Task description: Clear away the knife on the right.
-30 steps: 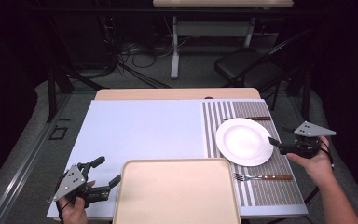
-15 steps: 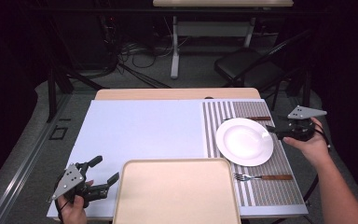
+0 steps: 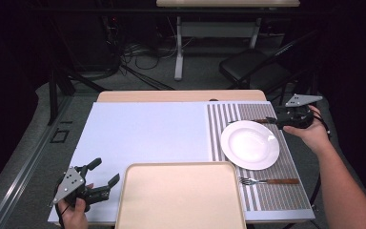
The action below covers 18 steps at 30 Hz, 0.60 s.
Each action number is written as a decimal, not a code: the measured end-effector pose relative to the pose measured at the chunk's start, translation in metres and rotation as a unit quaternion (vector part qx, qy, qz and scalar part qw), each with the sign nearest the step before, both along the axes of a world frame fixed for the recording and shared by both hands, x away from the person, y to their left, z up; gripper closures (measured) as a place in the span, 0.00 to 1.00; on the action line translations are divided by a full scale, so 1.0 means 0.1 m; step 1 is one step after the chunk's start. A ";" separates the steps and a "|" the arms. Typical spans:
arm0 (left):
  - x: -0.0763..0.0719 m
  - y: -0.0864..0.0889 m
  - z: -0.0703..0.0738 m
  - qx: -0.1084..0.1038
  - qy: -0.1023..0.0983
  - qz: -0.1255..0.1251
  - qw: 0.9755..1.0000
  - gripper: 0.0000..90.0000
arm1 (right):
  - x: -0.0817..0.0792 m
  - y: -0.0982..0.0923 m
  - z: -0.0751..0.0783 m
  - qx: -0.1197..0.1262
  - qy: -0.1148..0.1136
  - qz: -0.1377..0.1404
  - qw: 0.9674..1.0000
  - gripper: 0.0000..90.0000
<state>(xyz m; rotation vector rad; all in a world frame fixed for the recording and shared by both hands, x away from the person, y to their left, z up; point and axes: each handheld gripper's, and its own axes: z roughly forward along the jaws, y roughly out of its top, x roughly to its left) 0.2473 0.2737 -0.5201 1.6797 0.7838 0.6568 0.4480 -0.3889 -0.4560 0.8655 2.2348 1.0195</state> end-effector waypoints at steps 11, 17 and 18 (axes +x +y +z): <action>0.00 0.03 0.00 -0.001 0.009 0.028 1.000 0.16 | 0.22 0.02 -0.03 -0.037 0.015 0.036 0.999 0.48; -0.01 0.06 -0.03 0.013 0.020 0.042 0.999 0.16 | 0.35 0.02 -0.08 -0.041 0.012 0.050 0.998 0.49; -0.01 0.06 -0.03 0.010 0.020 0.045 0.999 0.16 | 0.37 0.03 -0.09 -0.046 0.011 0.055 0.997 0.50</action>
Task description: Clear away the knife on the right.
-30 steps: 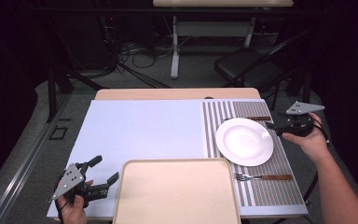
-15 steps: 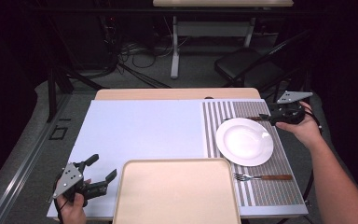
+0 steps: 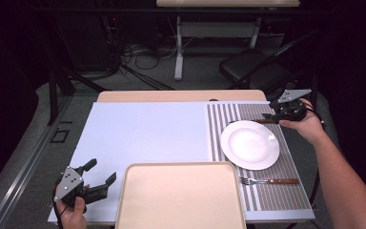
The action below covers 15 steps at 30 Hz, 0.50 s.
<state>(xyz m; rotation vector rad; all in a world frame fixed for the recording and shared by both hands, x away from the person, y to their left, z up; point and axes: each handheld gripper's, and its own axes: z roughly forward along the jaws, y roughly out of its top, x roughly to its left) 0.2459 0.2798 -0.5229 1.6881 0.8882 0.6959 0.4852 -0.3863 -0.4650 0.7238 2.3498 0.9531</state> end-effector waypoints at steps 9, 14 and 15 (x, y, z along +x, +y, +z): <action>0.01 0.02 0.00 -0.003 -0.001 0.007 1.000 0.16 | 0.21 0.14 0.01 -0.029 0.012 0.020 0.999 0.51; 0.00 0.04 0.00 -0.007 -0.001 0.003 1.000 0.16 | 0.33 0.19 0.00 -0.034 0.025 0.010 0.999 0.51; 0.00 0.05 0.00 -0.009 -0.001 0.003 1.000 0.16 | 0.35 0.20 0.00 -0.034 0.026 0.009 0.999 0.50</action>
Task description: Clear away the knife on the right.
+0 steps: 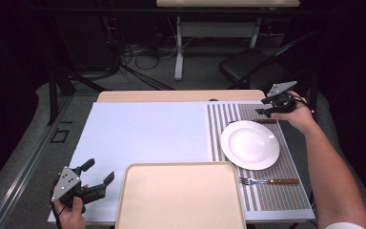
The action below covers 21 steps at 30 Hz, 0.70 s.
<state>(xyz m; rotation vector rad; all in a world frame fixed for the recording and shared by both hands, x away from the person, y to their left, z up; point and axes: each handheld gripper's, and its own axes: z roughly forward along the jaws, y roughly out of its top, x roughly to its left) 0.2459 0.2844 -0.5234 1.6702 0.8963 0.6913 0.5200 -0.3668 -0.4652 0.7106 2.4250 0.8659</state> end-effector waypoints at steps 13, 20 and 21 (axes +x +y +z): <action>0.01 -0.02 -0.02 0.000 0.004 -0.005 1.000 0.16 | 0.19 0.02 -0.13 -0.006 0.027 -0.059 0.998 0.45; 0.01 -0.01 -0.02 -0.001 0.005 -0.004 1.000 0.16 | 0.22 0.07 -0.21 -0.043 0.025 -0.053 0.997 0.43; 0.01 -0.01 -0.02 -0.002 0.005 -0.004 1.000 0.16 | 0.21 0.08 -0.22 -0.053 0.020 -0.050 0.997 0.44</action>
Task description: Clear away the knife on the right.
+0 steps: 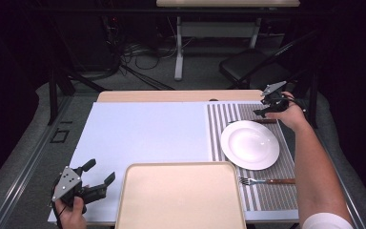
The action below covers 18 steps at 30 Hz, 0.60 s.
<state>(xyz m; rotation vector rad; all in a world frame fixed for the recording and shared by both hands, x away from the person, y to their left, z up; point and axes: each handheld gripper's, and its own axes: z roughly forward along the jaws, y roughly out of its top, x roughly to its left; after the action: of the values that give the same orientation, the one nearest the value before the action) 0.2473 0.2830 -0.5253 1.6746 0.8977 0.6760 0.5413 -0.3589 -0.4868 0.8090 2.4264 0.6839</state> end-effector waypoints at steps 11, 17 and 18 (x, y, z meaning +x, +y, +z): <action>0.00 0.01 -0.01 -0.003 0.001 -0.003 1.000 0.16 | 0.01 0.03 -0.11 -0.075 0.009 0.020 0.997 0.44; 0.00 0.00 -0.01 0.000 0.002 -0.004 1.000 0.16 | 0.00 0.06 -0.15 -0.115 0.027 0.040 0.992 0.46; 0.00 -0.01 -0.01 0.001 0.002 -0.003 1.000 0.16 | -0.01 0.07 -0.16 -0.122 0.033 0.036 0.991 0.47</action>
<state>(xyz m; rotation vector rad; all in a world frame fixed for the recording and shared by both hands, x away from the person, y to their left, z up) 0.2471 0.2824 -0.5259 1.6808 0.8951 0.6689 0.5398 -0.3522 -0.5025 0.6571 2.5454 0.3808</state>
